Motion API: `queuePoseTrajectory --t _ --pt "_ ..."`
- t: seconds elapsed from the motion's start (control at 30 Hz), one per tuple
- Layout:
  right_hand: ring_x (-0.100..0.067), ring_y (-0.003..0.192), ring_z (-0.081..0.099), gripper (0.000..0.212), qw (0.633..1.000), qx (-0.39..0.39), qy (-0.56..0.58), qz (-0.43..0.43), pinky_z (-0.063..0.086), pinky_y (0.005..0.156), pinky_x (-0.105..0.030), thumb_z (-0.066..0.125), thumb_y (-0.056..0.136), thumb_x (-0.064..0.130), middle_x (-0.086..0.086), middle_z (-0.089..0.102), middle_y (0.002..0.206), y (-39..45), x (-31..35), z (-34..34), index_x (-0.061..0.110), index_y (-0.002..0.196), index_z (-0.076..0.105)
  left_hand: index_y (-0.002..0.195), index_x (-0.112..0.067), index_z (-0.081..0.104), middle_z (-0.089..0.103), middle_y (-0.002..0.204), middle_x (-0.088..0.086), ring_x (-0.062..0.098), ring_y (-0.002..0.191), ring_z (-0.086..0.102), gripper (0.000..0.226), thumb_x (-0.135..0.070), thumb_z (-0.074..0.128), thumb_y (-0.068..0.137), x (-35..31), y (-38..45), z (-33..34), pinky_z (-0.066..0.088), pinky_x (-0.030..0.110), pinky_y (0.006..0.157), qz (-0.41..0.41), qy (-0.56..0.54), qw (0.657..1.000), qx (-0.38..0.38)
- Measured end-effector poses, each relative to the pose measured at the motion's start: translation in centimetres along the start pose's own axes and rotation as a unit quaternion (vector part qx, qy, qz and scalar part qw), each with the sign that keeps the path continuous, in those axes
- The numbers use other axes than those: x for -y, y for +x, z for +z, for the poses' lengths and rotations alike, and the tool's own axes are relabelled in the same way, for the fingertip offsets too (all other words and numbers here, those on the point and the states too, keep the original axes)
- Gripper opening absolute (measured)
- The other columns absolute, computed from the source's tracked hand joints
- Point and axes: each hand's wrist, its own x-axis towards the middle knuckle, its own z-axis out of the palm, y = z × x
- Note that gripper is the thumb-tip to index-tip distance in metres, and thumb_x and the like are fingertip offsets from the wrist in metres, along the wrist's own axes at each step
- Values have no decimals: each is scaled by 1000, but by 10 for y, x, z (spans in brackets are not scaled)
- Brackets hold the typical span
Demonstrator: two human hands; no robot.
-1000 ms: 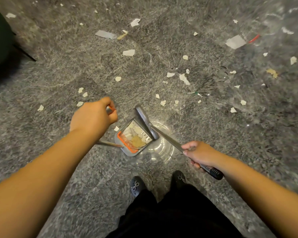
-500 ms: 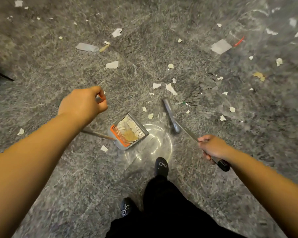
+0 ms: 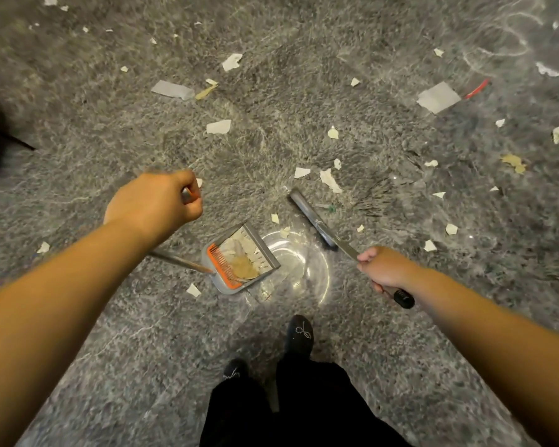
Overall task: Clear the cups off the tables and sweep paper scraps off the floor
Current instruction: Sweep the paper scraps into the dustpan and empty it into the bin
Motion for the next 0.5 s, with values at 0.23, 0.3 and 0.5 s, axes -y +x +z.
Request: queuePoseTrajectory --t 0.23,0.3,0.5 --pt "-13 58 59 32 993 25 -110 -29 39 50 -23 46 100 22 -5 66 78 7 29 17 15 132 46 82 -29 59 63 74 -4 25 65 52 12 -35 70 83 15 2 4 40 29 55 -3 -10 1000 1" --pt "-16 61 61 31 992 29 -118 -23 42 50 -23 45 100 23 -7 67 84 4 28 26 17 131 46 83 -28 59 66 76 -2 27 68 56 12 -36 69 83 20 2 3 41 30 54 -5 -10 1000 5" --pt "-14 68 66 33 989 54 -136 -26 48 51 -24 45 100 23 -4 60 100 -15 22 66 20 133 45 83 -31 57 59 71 -3 26 67 51 9 -35 65 84 20 4 2 35 28 52 0 -16 1000 8"
